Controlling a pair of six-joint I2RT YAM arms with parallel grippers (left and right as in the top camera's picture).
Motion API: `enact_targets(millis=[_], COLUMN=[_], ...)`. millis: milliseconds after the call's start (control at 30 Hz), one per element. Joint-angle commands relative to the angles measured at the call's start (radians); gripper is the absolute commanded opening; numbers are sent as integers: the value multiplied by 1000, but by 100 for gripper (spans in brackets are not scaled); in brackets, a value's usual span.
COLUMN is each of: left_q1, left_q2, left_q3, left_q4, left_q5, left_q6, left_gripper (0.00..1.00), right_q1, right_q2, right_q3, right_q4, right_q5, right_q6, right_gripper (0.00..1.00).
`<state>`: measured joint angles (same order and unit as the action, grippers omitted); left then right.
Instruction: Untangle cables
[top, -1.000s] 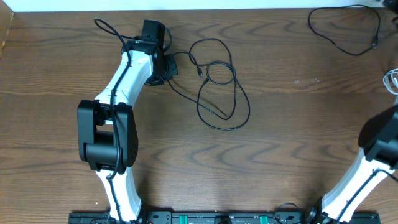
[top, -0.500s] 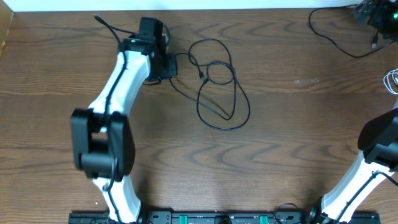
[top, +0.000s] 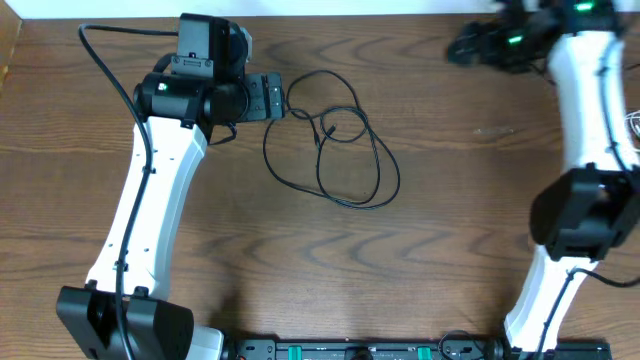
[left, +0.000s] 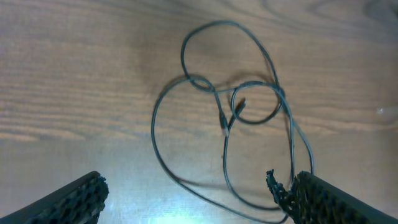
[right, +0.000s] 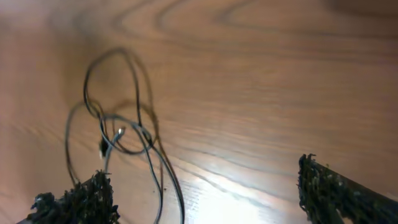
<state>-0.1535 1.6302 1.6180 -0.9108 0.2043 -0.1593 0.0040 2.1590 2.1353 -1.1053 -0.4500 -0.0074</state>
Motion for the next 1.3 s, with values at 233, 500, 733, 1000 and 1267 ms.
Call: enact_targets(millis=[233, 500, 733, 1000, 1267], left_q1=[27, 61, 61, 61, 61], left_q2=[0, 0, 1, 1, 1], left_q3=[18, 18, 18, 18, 16], left_q4=[-31, -31, -31, -31, -32], left_q5=[-18, -18, -18, -18, -18], left_q6=[8, 6, 6, 6, 6], left_gripper=[96, 95, 95, 95, 95], right_q1=[252, 362, 405, 405, 405], right_q2=[-19, -18, -6, 3, 20], right_q3=[-278, -433, -538, -613, -689], right_q4=[270, 500, 639, 736, 828], right_q5=[148, 206, 244, 242, 242], right_q6=[-232, -237, -168, -74, 21], right_gripper=[99, 96, 85, 72, 67])
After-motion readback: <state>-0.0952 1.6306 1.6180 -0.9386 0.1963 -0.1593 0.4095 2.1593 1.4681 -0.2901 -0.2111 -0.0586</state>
